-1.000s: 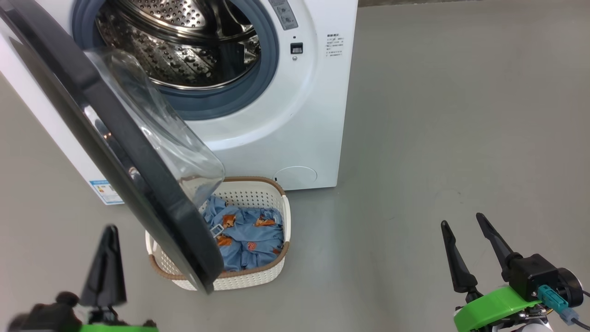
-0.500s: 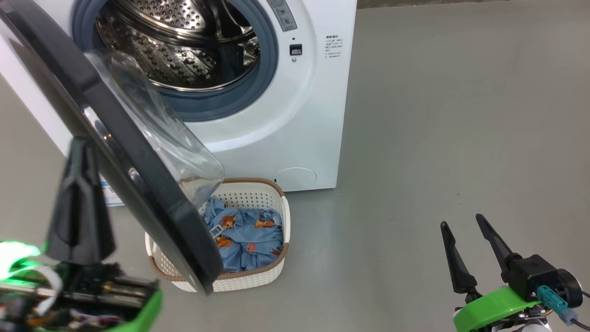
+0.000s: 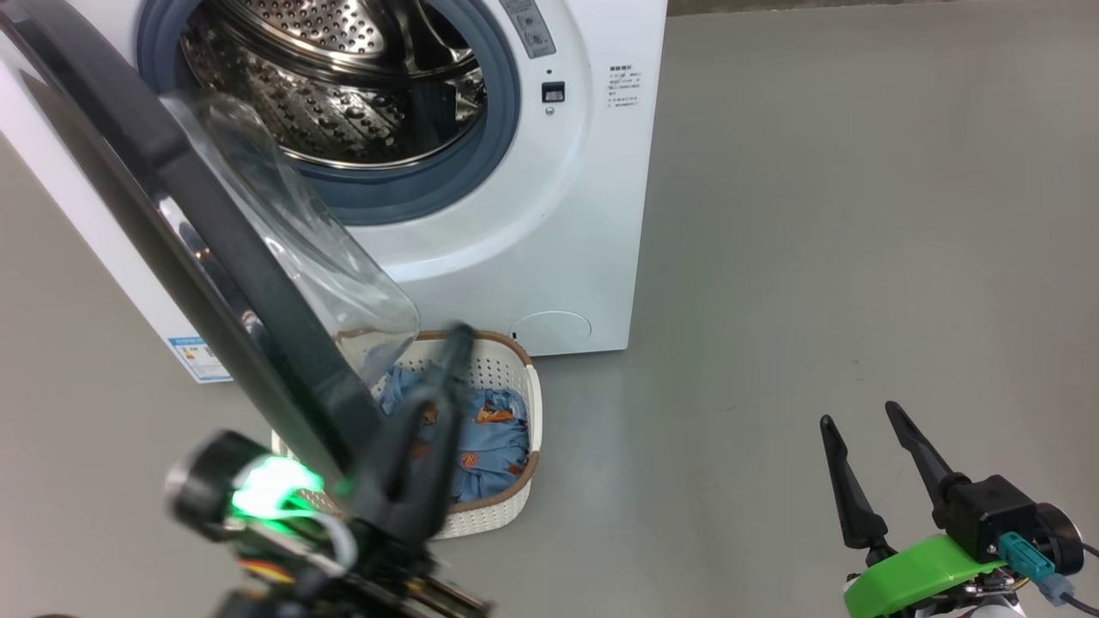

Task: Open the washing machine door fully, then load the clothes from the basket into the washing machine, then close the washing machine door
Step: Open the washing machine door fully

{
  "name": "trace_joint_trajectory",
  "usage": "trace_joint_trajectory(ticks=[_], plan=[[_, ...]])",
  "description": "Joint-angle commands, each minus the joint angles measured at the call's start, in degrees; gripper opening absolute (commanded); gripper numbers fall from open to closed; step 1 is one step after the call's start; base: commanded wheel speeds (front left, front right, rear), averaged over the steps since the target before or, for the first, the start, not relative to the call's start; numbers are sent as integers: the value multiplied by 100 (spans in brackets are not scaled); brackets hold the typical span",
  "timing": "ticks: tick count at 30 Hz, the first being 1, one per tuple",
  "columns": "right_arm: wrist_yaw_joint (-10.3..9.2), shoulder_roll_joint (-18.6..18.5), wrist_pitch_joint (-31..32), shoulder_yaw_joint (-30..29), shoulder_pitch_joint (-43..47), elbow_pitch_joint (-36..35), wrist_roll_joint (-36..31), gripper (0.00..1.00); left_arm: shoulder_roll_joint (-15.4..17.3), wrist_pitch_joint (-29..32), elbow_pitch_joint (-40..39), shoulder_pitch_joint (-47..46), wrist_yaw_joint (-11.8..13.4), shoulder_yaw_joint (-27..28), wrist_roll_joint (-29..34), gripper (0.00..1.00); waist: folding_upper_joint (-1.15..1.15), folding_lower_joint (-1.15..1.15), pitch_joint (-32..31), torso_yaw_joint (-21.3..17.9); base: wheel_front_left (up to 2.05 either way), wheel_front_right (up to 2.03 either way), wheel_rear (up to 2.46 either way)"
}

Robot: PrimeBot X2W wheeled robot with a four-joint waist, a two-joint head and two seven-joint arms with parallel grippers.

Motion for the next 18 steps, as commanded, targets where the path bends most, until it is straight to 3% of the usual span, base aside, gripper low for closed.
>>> trace_joint_trajectory(ticks=[1, 9, 18], plan=[[35, -23, -51, 127, -10, -114, -19, 100, 62, -21, -22, -56, -16, 58, -31, 0, 0, 0, 2, 1, 0, 0, 0], [35, -51, -51, 139, -24, -37, 7, 100, 62, -21, 671, 188, -18, -272, -86, 0, 0, 0, 2, 5, 0, 0, 0], [35, -47, -51, 190, -66, 28, 48, 100, 62, -21, 1838, 293, -19, -187, -358, 0, 0, 0, 25, -14, 0, 0, 0]])
